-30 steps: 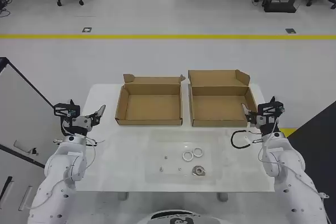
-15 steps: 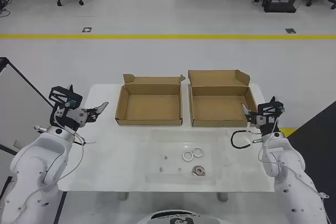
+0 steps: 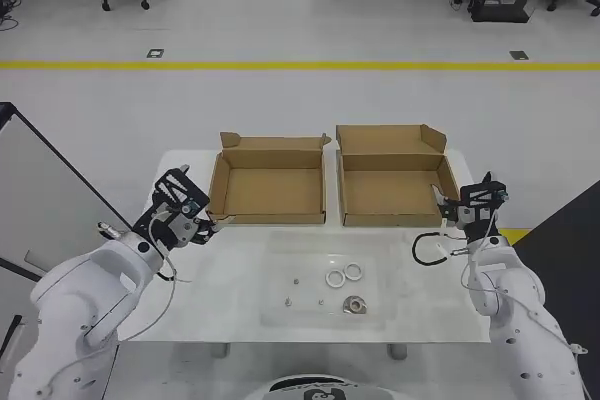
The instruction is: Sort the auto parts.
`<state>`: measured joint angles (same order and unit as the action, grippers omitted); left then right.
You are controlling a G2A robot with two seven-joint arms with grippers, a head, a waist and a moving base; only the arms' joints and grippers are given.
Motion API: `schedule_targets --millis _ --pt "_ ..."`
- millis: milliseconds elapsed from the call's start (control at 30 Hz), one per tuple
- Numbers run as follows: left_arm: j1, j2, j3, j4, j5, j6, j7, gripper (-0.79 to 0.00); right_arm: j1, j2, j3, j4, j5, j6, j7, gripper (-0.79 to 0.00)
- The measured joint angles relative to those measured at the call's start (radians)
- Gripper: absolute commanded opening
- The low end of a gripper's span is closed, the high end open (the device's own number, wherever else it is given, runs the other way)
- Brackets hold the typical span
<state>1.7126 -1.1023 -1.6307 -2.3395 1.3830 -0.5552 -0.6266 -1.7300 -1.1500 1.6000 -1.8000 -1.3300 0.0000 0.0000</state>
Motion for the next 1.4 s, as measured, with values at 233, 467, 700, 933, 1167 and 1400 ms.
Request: schedule_targets --millis 233,467,700,933,1167,1400 --pt "-0.009 0.003 0.096 -0.010 -0.029 -0.047 -0.071 0.000 0.000 0.000 0.000 0.000 0.000 0.000 0.000 0.000" --pt "-0.015 0.003 0.123 -0.011 -0.037 -0.027 -0.091 0.000 0.000 0.000 0.000 0.000 0.000 0.000 0.000 0.000" --pt "-0.015 0.003 0.123 -0.011 -0.037 -0.028 -0.091 0.000 0.000 0.000 0.000 0.000 0.000 0.000 0.000 0.000" --pt "-0.067 0.009 0.179 -0.010 -0.018 -0.121 -0.124 0.000 0.000 0.000 0.000 0.000 0.000 0.000 0.000 0.000" --pt "-0.292 0.003 0.404 0.021 -0.139 -0.241 -0.379 0.000 0.000 0.000 0.000 0.000 0.000 0.000 0.000 0.000" --pt "-0.558 0.024 0.743 0.170 -0.201 -0.133 -0.507 0.000 0.000 0.000 0.000 0.000 0.000 0.000 0.000 0.000"
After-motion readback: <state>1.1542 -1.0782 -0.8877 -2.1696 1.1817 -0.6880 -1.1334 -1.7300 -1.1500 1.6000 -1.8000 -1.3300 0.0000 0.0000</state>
